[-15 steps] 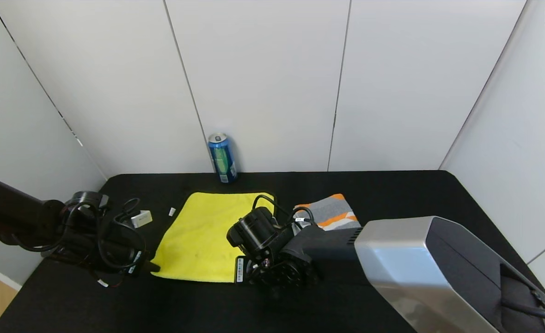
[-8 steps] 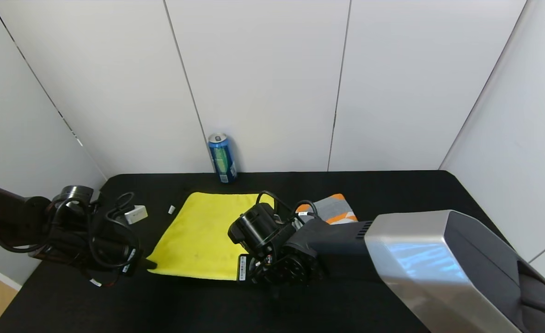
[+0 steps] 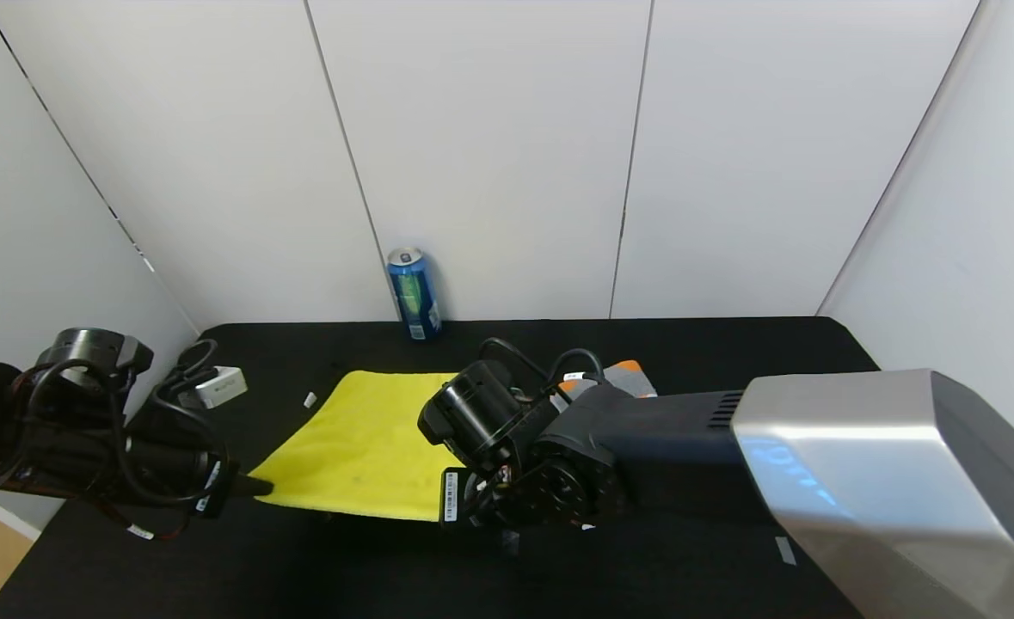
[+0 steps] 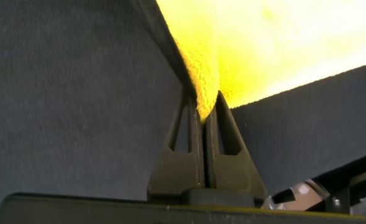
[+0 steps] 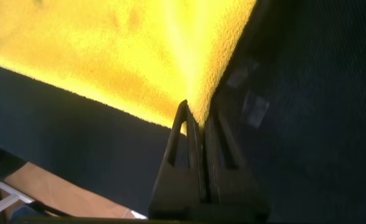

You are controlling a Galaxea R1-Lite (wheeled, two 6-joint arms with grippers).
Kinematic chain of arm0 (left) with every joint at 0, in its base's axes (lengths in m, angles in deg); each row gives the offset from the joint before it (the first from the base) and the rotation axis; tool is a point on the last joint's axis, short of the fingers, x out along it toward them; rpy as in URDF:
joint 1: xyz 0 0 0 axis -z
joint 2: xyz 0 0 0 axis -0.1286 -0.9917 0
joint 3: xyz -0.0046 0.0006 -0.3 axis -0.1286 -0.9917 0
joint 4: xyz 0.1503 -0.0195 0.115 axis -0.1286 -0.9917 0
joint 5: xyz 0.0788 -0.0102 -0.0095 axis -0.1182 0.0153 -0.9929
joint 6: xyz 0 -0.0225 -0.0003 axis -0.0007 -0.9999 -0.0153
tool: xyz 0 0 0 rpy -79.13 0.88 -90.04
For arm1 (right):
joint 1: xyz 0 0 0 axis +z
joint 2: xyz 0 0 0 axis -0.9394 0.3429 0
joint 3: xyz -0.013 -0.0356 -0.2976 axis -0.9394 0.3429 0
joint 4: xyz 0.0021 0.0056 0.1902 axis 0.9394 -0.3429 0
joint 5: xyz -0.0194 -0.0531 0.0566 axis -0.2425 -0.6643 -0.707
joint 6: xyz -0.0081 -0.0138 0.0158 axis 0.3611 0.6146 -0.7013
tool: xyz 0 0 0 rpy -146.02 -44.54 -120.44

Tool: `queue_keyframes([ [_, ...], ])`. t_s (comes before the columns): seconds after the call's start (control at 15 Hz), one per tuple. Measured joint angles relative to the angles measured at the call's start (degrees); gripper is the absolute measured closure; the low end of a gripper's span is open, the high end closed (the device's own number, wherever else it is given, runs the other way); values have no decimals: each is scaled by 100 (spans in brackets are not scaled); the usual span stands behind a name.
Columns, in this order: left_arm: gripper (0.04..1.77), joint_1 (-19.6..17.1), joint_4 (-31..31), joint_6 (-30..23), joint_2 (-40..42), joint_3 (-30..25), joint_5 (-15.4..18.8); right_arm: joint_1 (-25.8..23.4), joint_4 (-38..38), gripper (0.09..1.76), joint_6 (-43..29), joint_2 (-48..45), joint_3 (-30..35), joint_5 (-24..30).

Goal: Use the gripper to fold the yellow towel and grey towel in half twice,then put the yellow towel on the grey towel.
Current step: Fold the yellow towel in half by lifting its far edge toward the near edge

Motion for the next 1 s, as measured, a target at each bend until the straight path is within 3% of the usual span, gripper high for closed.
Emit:
queue_keyframes([
  [0.13,169,0,0,0,0,0,0,0,0,171,0,0,0,0],
  [0.2,169,13,-4,0,201,-108,0,2,-200,171,-79,-87,9,0],
  [0.27,169,57,-15,-9,937,-433,5,11,-564,171,-134,-361,20,-11],
  [0.4,169,57,-17,-11,1200,-574,5,35,-734,171,-137,-483,30,-33],
  [0.6,169,2,-26,-24,2548,-1521,16,435,-794,171,-347,-1588,1163,-62],
  [1.0,169,5,-4,-57,2581,-1517,7,399,-745,171,-423,-1668,1261,-49],
])
